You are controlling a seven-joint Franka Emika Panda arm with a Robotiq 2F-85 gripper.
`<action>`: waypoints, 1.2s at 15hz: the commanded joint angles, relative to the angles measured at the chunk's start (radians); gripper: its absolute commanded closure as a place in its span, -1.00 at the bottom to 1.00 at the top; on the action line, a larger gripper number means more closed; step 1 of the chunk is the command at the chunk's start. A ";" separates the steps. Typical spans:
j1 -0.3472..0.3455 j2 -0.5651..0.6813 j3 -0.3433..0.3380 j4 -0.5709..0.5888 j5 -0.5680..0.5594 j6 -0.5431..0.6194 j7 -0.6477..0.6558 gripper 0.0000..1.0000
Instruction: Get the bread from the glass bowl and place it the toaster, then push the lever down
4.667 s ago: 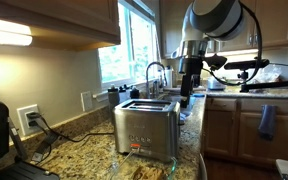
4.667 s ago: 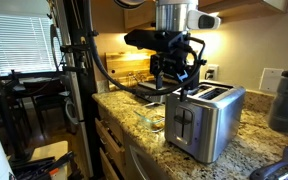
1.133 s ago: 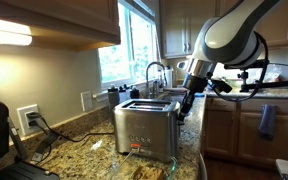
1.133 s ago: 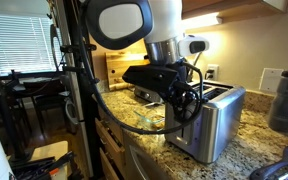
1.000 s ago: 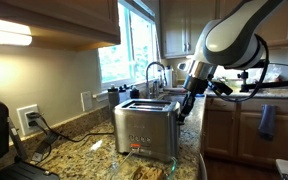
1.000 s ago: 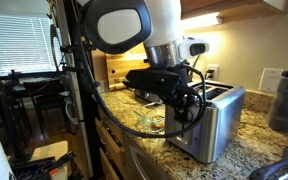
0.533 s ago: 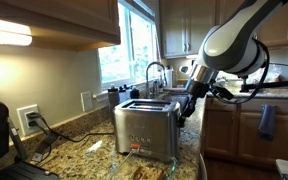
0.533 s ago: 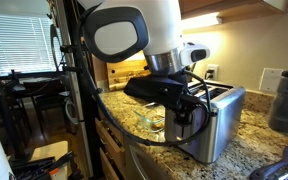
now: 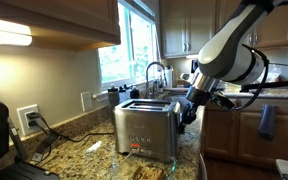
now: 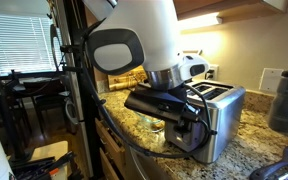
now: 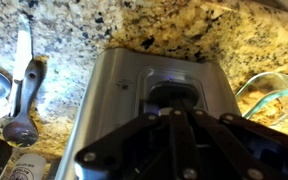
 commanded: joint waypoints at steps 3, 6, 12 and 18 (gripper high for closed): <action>0.111 0.055 -0.072 -0.039 0.177 0.099 -0.184 0.91; 0.144 0.067 -0.093 -0.037 0.254 0.108 -0.252 0.92; 0.102 0.088 -0.073 0.019 0.225 0.073 -0.212 0.92; -0.051 0.071 0.004 0.048 -0.056 0.001 0.007 0.12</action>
